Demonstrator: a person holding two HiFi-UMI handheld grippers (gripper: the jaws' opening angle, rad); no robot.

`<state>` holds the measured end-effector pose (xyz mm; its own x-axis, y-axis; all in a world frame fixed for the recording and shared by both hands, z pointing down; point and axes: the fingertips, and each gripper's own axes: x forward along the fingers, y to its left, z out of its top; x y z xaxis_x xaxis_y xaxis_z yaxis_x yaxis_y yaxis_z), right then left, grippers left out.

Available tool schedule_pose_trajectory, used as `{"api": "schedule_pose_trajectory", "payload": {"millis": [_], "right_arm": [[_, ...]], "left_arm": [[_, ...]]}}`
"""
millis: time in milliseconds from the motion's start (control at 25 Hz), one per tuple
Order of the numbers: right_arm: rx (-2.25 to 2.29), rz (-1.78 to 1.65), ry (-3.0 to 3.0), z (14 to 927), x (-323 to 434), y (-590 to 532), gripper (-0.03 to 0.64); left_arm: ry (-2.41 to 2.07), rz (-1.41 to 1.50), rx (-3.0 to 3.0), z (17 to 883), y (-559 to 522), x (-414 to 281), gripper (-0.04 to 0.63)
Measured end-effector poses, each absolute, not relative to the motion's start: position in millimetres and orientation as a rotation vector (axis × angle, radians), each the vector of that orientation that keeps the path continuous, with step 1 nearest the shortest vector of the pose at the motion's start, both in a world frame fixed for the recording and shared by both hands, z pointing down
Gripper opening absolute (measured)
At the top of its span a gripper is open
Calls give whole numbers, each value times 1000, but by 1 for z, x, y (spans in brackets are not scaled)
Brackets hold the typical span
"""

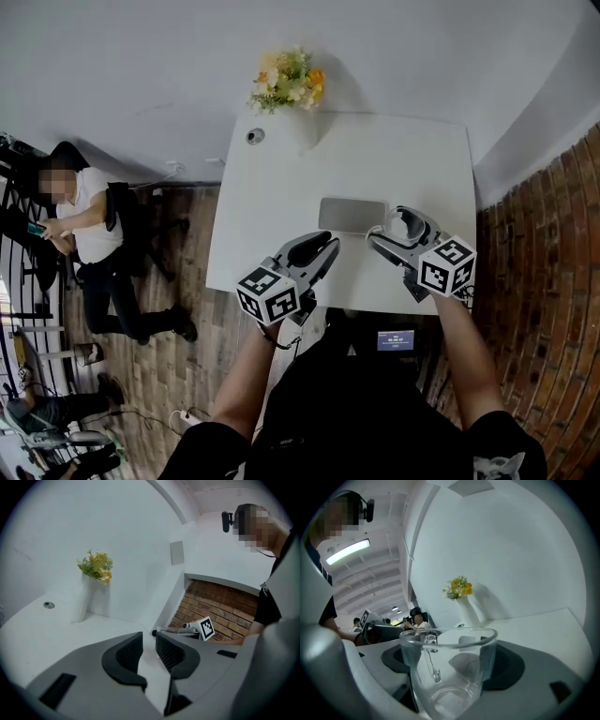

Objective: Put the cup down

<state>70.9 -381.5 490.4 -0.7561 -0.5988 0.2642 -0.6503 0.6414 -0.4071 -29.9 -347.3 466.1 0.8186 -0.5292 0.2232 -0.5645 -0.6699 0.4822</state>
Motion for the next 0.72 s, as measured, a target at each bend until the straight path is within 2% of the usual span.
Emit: {"api": "schedule_pose_trajectory", "payload": {"millis": [360,720], "right_arm": [[995,655,-2647,585,37,-472,428],[975,435,-2646,614,6,-497,428]], "left_arm": [[-873,117,2400,510,-401,-52,87],[-904,118,2357,519,-403,-58,87]]}}
